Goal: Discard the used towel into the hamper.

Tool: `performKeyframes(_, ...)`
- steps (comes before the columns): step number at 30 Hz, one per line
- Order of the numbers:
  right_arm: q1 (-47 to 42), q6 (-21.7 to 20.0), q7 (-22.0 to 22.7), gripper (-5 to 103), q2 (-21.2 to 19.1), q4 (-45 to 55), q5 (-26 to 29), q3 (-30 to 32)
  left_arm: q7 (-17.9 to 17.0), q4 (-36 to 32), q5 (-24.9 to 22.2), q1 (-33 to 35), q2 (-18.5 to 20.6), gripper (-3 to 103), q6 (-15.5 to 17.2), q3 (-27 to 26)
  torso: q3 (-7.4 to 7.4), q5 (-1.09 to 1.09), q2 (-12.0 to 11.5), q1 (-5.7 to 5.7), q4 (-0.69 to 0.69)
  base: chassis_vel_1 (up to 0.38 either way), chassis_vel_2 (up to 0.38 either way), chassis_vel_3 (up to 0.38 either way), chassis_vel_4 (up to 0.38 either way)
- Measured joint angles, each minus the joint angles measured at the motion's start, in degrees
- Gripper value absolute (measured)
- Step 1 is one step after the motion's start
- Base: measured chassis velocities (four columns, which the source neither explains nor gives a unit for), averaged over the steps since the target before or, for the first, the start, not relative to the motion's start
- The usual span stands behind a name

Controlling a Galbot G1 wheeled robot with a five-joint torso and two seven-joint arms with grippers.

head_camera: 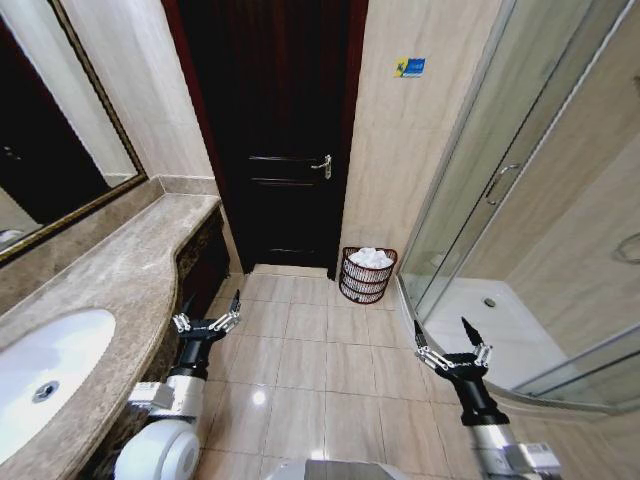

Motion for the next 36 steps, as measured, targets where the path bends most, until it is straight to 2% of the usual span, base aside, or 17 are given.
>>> performKeyframes(36, 0.0, 0.0, 0.0, 100, 0.0, 0.0, 0.0, 0.0, 0.0, 0.0, 0.0, 0.0, 0.0, 100, 0.0, 0.0, 0.0, 0.0, 0.0, 0.0, 0.0, 0.0, 0.0, 0.0, 0.0)
